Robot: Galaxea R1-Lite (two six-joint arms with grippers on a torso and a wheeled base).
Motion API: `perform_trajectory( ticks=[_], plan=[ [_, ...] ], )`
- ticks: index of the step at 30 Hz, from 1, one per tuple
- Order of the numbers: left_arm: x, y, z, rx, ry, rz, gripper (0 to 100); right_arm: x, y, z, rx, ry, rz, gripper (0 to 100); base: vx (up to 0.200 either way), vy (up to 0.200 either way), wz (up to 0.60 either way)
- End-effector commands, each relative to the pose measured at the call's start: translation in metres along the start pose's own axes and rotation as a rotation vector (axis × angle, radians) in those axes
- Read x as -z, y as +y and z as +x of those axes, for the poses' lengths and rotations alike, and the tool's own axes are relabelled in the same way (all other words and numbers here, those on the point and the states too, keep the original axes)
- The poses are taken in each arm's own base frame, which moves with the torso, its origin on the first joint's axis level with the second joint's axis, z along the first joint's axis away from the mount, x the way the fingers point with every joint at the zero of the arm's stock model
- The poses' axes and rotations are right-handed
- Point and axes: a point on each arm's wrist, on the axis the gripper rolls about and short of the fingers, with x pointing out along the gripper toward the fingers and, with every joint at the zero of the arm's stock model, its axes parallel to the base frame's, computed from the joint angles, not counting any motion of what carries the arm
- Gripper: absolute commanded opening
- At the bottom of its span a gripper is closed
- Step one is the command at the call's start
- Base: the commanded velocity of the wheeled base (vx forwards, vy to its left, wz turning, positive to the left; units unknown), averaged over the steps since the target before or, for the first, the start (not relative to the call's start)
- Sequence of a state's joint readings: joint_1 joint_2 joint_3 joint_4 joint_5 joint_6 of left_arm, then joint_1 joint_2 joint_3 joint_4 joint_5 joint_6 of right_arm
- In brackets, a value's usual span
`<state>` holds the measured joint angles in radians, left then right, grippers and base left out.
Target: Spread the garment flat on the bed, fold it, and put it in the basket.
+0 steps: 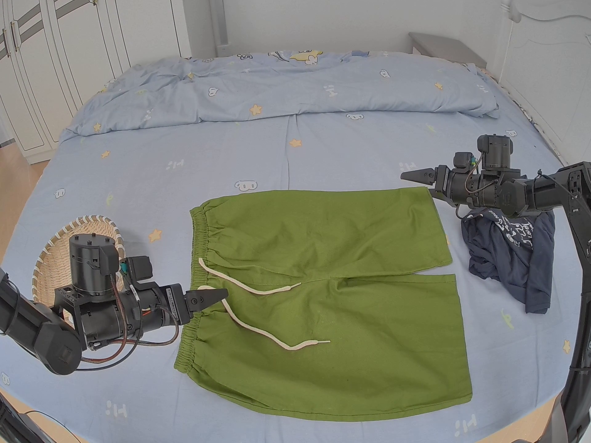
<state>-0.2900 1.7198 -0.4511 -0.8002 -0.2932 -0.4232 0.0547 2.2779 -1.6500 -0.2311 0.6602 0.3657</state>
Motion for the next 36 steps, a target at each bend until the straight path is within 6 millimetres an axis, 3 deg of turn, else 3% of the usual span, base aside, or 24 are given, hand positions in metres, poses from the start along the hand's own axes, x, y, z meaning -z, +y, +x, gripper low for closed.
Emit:
perform_trajectory(
  ticks=[1, 5, 8, 12, 17, 19, 21, 22, 23, 26, 27, 28, 29, 32, 36],
  plan=[
    [0.0, 0.0, 0.0, 0.001, -0.002, 0.0, 100, 0.007, 0.008, -0.003, -0.007, 0.022, 0.004, 100, 0.0, 0.0, 0.0],
    [-0.001, -0.001, 0.0, 0.003, -0.004, 0.002, 100, 0.011, 0.009, -0.002, -0.005, 0.031, 0.001, 100, 0.0, 0.0, 0.0],
    [-0.004, -0.002, -0.001, 0.007, -0.015, 0.005, 100, 0.004, 0.007, -0.008, 0.0, -0.006, -0.002, 100, 0.0, 0.0, 0.0],
    [-0.013, -0.005, -0.008, 0.016, -0.063, 0.014, 100, -0.026, 0.009, -0.041, 0.022, -0.106, 0.01, 100, 0.0, 0.0, 0.0],
    [-0.018, -0.011, -0.018, 0.033, -0.095, 0.026, 100, -0.036, 0.007, -0.058, 0.04, -0.139, 0.04, 100, 0.0, 0.0, 0.0],
    [-0.018, -0.011, -0.018, 0.033, -0.095, 0.026, 100, -0.036, 0.008, -0.059, 0.041, -0.136, 0.042, 100, 0.0, 0.0, 0.0],
    [-0.017, -0.011, -0.02, 0.035, -0.091, 0.025, 100, -0.032, 0.028, -0.081, 0.038, -0.133, 0.047, 100, 0.0, 0.0, 0.0],
    [-0.017, -0.011, -0.02, 0.035, -0.091, 0.025, 100, -0.032, 0.028, -0.081, 0.038, -0.133, 0.047, 100, 0.0, 0.0, 0.0],
    [-0.019, -0.011, -0.019, 0.036, -0.097, 0.026, 100, -0.03, 0.043, -0.102, 0.036, -0.14, 0.062, 100, 0.0, 0.0, 0.0],
    [-0.019, -0.011, -0.02, 0.036, -0.103, 0.026, 100, -0.024, 0.056, -0.118, 0.029, -0.135, 0.079, 100, 0.0, 0.0, 0.0],
    [-0.023, -0.013, -0.025, 0.044, -0.128, 0.031, 100, -0.011, 0.071, -0.137, 0.023, -0.12, 0.091, 100, 0.0, 0.0, 0.0],
    [-0.023, -0.013, -0.025, 0.044, -0.128, 0.031, 100, -0.011, 0.071, -0.137, 0.023, -0.12, 0.091, 100, 0.0, 0.0, 0.0],
    [-0.027, -0.019, -0.036, 0.067, -0.156, 0.042, 100, -0.004, 0.083, -0.151, 0.02, -0.124, 0.086, 100, 0.0, 0.0, 0.0],
    [-0.029, -0.021, -0.04, 0.098, -0.161, 0.049, 100, 0.001, 0.085, -0.155, 0.021, -0.117, 0.092, 100, 0.0, 0.0, 0.0],
    [-0.014, -0.017, -0.057, 0.119, -0.138, 0.047, 100, 0.011, 0.078, -0.151, -0.023, -0.064, 0.118, 100, 0.0, 0.0, 0.0]
  ],
)
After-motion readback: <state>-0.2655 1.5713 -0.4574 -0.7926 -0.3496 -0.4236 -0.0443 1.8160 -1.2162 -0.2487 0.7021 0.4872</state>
